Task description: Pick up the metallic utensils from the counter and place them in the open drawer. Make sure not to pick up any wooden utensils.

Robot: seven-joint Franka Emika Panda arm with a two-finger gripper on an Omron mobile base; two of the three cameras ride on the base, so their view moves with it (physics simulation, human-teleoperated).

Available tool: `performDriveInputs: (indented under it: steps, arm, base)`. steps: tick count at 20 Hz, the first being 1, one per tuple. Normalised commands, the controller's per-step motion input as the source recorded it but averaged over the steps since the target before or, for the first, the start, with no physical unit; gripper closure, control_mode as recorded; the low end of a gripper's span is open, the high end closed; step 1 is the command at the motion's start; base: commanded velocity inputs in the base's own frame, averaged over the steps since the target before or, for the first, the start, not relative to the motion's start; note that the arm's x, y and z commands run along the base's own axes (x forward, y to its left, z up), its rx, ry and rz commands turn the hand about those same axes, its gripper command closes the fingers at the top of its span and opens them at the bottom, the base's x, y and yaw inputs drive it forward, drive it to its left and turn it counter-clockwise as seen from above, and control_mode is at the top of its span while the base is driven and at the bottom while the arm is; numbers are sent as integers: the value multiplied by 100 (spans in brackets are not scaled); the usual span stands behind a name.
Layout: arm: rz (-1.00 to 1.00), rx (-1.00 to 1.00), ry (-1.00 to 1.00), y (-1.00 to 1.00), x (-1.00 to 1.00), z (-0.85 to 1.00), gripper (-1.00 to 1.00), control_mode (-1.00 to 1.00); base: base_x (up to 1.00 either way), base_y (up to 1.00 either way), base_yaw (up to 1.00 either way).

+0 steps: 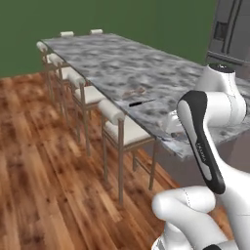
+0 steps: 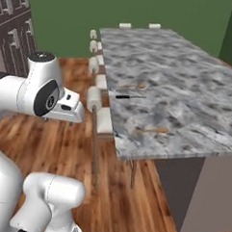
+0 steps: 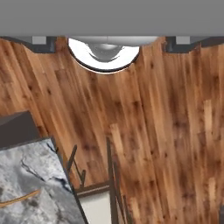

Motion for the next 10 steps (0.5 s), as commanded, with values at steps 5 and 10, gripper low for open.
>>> performDriveInputs:
  steps: [5, 10]
  arm:
    - [0, 0, 0, 0, 0, 0, -100, 100]
    - [0, 0, 0, 0, 0, 0, -100, 100]
  base:
    - [6, 100, -52]
    - [14, 100, -58]
